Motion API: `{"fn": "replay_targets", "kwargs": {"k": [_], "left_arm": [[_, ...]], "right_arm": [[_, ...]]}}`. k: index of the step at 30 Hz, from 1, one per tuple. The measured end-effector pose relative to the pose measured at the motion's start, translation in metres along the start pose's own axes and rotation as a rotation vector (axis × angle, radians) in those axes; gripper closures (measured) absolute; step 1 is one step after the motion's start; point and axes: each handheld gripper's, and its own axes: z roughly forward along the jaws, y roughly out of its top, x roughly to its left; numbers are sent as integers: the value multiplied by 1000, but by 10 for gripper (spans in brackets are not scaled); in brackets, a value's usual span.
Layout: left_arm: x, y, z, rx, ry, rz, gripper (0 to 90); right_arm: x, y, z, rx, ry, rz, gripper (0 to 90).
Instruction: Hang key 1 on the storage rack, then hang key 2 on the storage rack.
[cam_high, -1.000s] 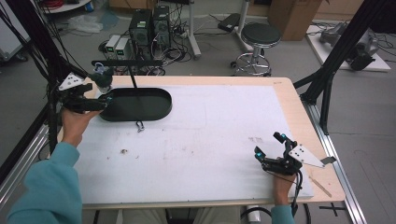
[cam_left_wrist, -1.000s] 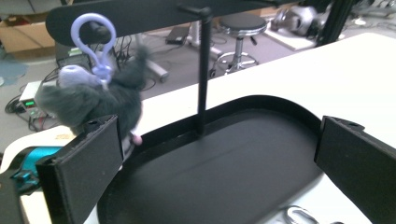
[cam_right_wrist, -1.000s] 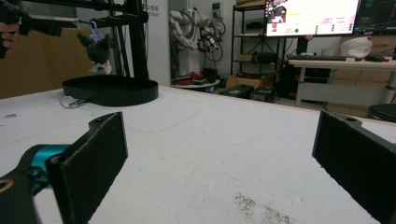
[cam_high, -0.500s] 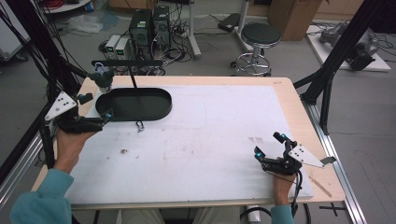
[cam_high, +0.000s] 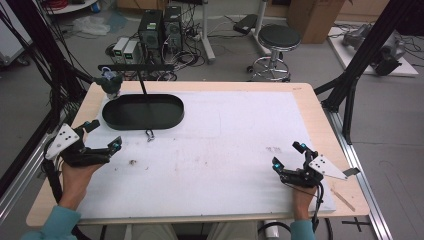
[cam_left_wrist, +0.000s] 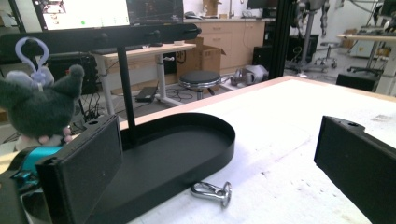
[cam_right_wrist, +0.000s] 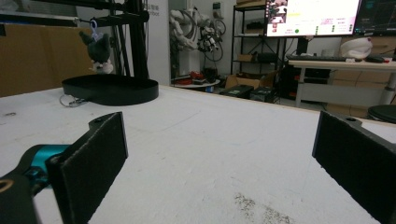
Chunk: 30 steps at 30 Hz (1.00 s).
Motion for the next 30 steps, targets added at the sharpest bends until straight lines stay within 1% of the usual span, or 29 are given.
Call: {"fn": "replay_targets", "kwargs": {"k": [1,3,4,5,6,7,10,11,16,17,18,21,22,23,24,25,27,28,29,30], "left_arm": [[0,-1,-1,4,-2,-1,17],[-1,-3,-2,4,2,12,17],[0,-4,-3,-2,3,10,17],[1,-5,-3,5,4,10,17],[2,-6,-4,11,12,1,17],[3,-6,-4,11,11,-11,17],[3,-5,-5,3,20,-7,17],[3,-5,-6,-1,20,-4,17],[3,-5,-5,11,20,1,17],[3,-5,-5,9,24,-3,17],[3,-5,-5,6,19,-20,17],[3,-4,-3,11,21,-15,17],[2,-3,-1,27,23,-5,17],[2,-3,-1,27,23,-5,17],[2,-1,2,61,22,11,17],[1,0,3,67,24,17,17],[1,3,7,85,17,12,17],[1,5,10,96,20,15,17],[1,5,10,96,20,15,17],[1,8,14,115,20,26,17]], "right_arm": [[0,0,0,-1,-1,-2,25],[0,0,0,0,-1,-3,25],[-1,0,1,0,-1,-1,25],[-1,0,1,-1,-1,1,25],[-1,0,1,1,-2,-1,25],[0,0,1,1,-2,-3,25],[-1,0,1,1,-1,-1,25],[-1,0,1,0,-1,-10,25],[-1,0,1,1,-1,-9,25],[0,0,1,2,-2,-7,25],[0,0,1,2,-1,-7,25],[-1,0,1,-1,0,-12,25],[-1,0,1,1,0,-9,25],[-1,0,1,0,0,-11,25],[-1,0,1,0,0,-12,25],[-1,0,1,1,0,-10,25],[-1,0,1,0,0,-11,25],[-1,0,1,0,0,-10,25],[-1,0,1,0,0,-13,25],[-1,0,1,0,0,-12,25]]}}
